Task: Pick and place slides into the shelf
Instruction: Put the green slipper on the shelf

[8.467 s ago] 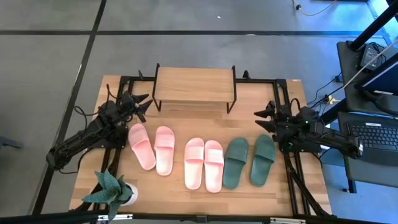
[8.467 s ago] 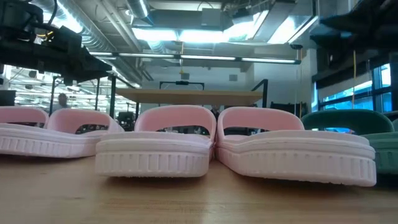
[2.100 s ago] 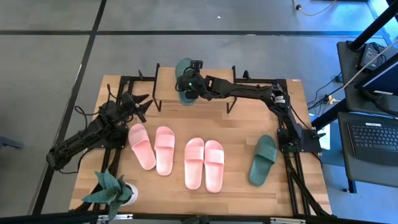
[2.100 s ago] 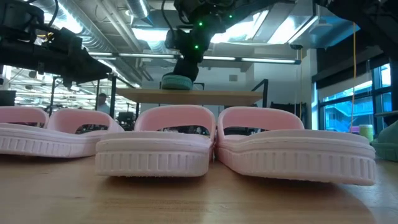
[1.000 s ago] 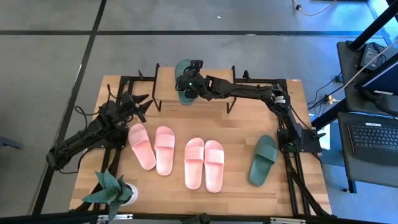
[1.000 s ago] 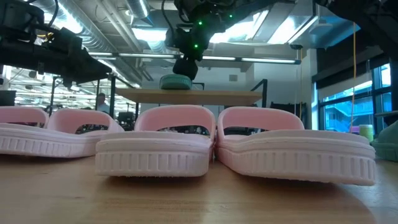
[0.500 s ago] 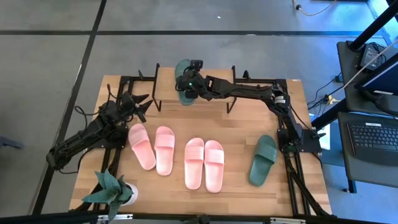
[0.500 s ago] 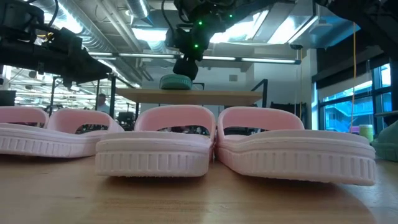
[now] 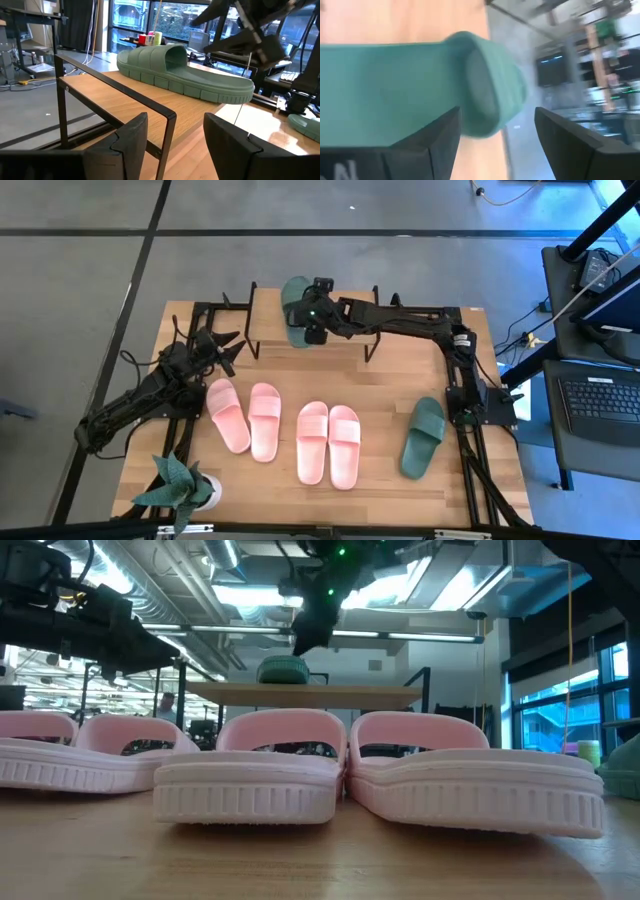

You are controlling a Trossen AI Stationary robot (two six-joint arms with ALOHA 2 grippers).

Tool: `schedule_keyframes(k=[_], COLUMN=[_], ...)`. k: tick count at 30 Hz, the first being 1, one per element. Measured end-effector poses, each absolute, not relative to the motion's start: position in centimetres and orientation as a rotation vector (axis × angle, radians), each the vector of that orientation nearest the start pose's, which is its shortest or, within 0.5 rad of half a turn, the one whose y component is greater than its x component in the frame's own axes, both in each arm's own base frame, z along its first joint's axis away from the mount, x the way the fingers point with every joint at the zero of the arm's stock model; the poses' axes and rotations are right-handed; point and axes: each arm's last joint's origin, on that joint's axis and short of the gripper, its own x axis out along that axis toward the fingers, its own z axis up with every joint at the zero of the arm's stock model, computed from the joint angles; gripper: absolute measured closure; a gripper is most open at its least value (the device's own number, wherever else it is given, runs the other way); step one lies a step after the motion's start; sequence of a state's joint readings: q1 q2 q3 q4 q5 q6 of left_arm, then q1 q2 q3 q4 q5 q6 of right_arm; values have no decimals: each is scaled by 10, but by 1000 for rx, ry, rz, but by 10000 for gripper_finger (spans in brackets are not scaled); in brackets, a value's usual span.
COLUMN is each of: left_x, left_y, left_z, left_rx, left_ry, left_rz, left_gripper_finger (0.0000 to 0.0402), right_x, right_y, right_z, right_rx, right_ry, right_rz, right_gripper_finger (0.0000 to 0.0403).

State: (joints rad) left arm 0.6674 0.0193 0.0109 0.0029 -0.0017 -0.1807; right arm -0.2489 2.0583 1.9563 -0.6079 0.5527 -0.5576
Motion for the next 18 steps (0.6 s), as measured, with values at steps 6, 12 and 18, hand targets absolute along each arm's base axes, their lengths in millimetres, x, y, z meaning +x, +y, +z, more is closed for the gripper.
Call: schedule_keyframes(k=[6, 12, 18], left_x=[77, 77, 77], left_y=[61, 61, 61], left_z=[166, 166, 166], left_rx=[-176, -176, -176], left_ry=[-55, -55, -55], left_rz=[667, 666, 665], left_gripper_finger=[216, 216, 216], right_x=[429, 400, 370], right_y=[-110, -66, -6], right_z=[349, 382, 380], right_rx=[-440, -233, -45], right_ry=[966, 1100, 1263], right_rz=[-425, -174, -233], right_gripper_finger=[151, 151, 151])
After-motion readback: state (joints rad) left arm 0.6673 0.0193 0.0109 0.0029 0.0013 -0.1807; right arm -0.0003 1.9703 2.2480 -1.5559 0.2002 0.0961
